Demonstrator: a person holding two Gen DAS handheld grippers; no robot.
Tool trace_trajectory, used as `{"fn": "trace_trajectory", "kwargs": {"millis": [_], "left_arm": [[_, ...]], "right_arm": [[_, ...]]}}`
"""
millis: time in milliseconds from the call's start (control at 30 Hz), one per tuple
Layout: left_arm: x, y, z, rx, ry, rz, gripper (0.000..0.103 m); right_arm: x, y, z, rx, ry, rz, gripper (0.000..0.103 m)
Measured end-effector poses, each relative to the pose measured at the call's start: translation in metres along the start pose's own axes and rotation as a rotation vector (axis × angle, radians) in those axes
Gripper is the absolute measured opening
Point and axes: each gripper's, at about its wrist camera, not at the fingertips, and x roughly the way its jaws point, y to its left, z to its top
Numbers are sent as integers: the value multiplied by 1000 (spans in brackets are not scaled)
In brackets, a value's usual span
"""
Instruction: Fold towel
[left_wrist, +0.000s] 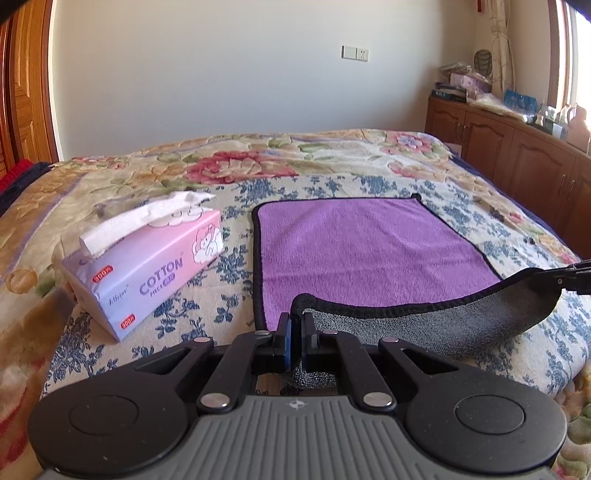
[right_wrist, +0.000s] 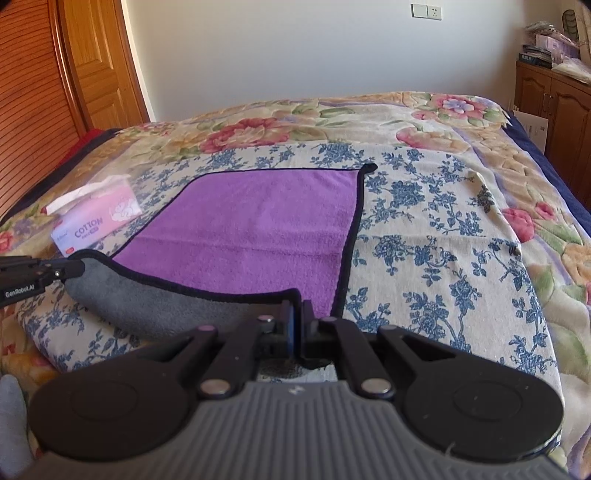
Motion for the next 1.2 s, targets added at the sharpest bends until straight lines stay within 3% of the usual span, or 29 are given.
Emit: {"fn": "trace_trajectory", "kwargs": {"millis": [633,1200], "left_arm": [[-1,5,15,-29,-43,-3,6],[27,8,32,-27,-57,-9,5]], "right_arm": [[3,-2,16,-10,-71,1,4],[29,-3,33,-52,-91,-10,4]]}}
